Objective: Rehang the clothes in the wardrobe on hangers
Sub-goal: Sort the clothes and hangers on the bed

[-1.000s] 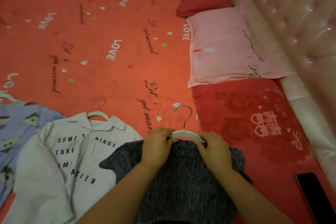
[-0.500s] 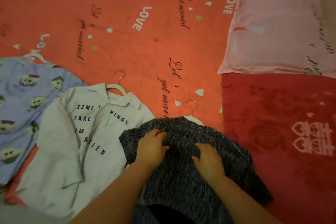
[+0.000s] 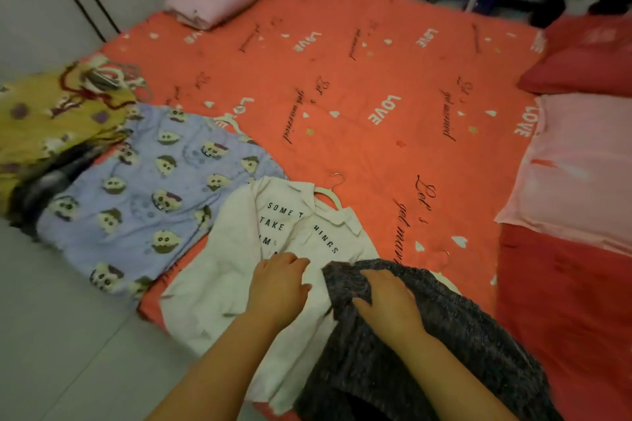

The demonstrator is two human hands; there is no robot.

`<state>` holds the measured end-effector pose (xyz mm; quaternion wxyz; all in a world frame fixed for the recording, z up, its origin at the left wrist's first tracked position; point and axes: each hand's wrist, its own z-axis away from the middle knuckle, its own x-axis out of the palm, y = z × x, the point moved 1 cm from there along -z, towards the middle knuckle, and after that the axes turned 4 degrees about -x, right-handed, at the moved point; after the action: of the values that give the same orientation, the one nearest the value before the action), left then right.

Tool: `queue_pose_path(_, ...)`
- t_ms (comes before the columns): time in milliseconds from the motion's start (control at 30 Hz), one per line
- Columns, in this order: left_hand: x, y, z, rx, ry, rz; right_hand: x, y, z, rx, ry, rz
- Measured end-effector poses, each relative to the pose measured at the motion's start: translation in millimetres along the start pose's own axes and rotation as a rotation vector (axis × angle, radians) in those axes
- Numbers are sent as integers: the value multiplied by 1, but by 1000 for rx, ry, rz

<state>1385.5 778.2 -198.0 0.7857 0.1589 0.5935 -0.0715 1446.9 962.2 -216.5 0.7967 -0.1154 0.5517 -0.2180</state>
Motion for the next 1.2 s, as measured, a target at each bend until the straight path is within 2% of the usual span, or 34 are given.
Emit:
queue_pose_path(433,-86,-332,138,-336,163,116,77,-336,-17,-367,-43,331)
queue_pose_path(633,-98,-438,180,-496,199,161,113,-452,-36,-497,-51,374)
queue_pose_path(867,-110,-539,172,-602,207,174,149,-550,-96,-589,-102,412)
queue_pose_path(1200,-171,-694,100,-693,154,103,175,-692,-231,-686,-187,406)
